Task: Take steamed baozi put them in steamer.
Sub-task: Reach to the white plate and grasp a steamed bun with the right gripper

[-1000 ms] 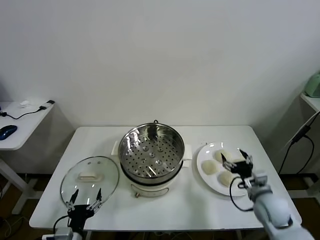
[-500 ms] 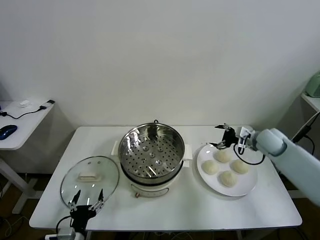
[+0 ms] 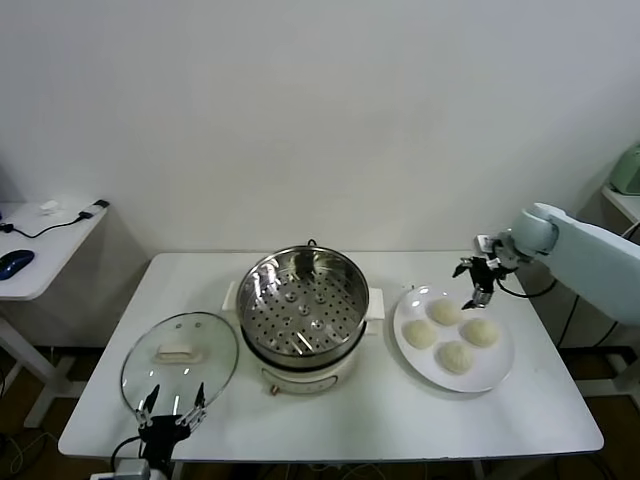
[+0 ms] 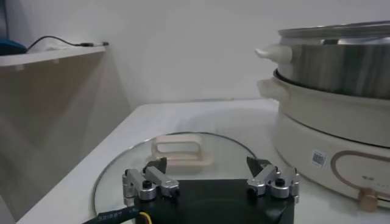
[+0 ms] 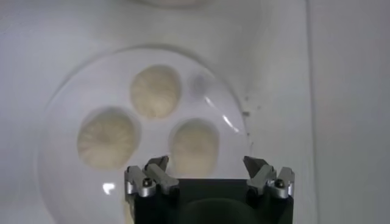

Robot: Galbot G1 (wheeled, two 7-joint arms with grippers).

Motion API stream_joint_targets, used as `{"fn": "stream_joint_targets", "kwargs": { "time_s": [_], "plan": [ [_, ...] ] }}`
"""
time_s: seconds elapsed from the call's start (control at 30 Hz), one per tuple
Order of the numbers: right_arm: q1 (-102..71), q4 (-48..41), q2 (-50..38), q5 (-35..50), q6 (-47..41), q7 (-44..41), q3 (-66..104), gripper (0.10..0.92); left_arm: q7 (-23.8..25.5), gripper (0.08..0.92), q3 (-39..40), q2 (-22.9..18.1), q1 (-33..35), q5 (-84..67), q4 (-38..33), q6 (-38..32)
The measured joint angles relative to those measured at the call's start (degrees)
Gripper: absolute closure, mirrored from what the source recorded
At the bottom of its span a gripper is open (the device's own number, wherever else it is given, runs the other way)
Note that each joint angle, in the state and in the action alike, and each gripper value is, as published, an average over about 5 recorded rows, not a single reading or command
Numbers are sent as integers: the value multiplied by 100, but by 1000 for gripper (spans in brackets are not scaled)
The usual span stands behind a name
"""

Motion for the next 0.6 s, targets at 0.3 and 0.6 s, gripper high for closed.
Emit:
{"fn": "stream_joint_targets", "kwargs": {
  "time_s": [0.3,0.6],
  "plan": [
    [-344,-635,523,-142,-162,34,44,203,0,177,29,-31,28,57,68,-4],
    [-674,-1056,818,-290,-227,165,309,203,-7,177,83,-41,3,101,163,-28]
  ]
}}
